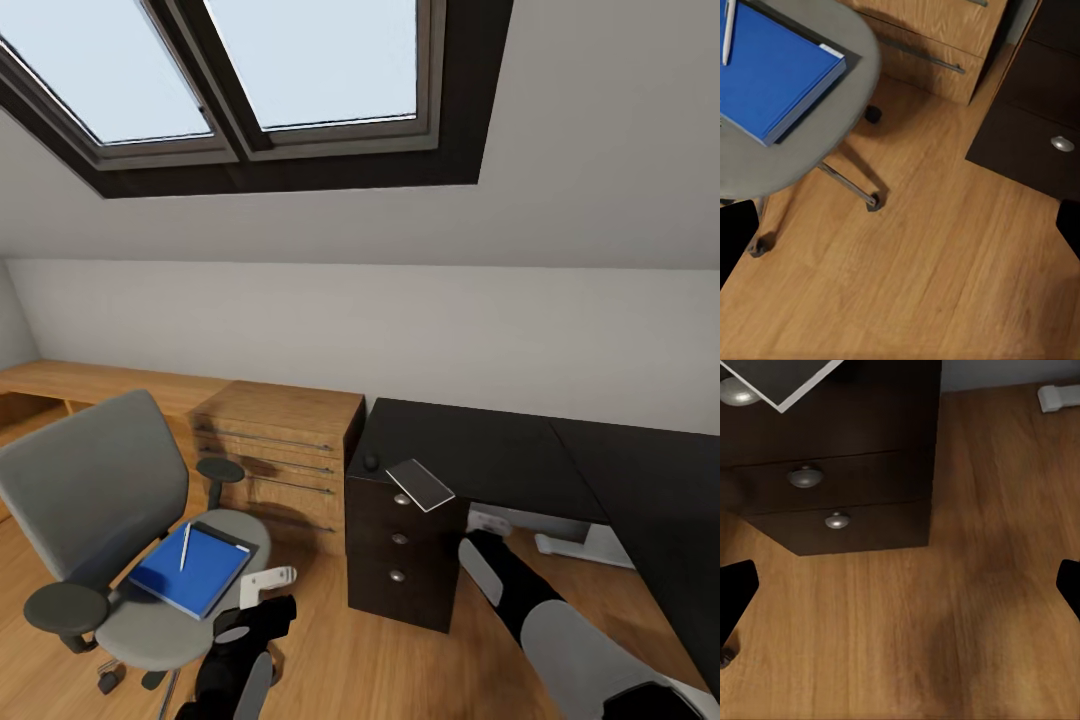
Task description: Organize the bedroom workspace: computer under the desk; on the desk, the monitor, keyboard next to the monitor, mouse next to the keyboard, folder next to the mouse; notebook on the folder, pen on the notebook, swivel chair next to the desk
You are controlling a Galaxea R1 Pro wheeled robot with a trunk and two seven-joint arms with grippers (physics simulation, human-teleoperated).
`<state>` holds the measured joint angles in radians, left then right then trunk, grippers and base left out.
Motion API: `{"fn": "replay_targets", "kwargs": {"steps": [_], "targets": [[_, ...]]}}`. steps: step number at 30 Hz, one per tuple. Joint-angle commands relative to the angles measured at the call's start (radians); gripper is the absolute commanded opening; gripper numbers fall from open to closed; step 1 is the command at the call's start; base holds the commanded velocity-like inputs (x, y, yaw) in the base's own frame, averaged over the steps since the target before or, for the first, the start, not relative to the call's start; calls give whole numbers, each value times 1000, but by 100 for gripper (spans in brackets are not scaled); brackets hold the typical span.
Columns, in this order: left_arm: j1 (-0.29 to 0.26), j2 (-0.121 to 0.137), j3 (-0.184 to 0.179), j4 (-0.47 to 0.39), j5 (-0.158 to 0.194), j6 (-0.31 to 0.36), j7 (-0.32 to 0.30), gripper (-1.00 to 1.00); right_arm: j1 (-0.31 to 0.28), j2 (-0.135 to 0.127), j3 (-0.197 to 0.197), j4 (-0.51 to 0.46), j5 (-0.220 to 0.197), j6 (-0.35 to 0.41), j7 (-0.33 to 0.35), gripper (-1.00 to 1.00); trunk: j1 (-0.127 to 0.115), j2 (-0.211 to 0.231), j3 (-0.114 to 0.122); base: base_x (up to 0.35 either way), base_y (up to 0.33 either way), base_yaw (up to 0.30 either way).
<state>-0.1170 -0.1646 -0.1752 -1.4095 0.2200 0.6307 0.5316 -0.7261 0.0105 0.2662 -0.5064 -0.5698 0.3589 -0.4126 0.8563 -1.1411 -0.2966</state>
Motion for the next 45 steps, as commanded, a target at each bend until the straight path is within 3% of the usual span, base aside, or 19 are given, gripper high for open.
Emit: {"fn": "replay_targets", "kwargs": {"steps": [1,9,30,37,40,45], "targets": [[-2,0,-1,0,10,2,11,100,-1,1,7,-4,-7,5,-9,100,0,-1,-1,0,0,0],[-4,8,1,-2,9,0,9,100,-1,6,7,-35,-3,7,-14,100,0,-1,-4,55,0,69],[-4,8,-3,3,9,0,8,100,0,1,9,-37,7,2,-11,100,0,-1,-21,216,0,231],[-4,8,-13,5,9,1,7,100,2,0,10,-36,118,-19,-4,100,0,-1,-24,208,0,89],[-4,9,-54,6,9,0,10,100,3,-1,9,-34,130,-50,-3,100,0,-1,-24,22,0,6],[-4,10,-74,6,8,0,10,100,3,-1,8,-34,143,-61,-3,100,0,-1,-24,122,0,2]]}}
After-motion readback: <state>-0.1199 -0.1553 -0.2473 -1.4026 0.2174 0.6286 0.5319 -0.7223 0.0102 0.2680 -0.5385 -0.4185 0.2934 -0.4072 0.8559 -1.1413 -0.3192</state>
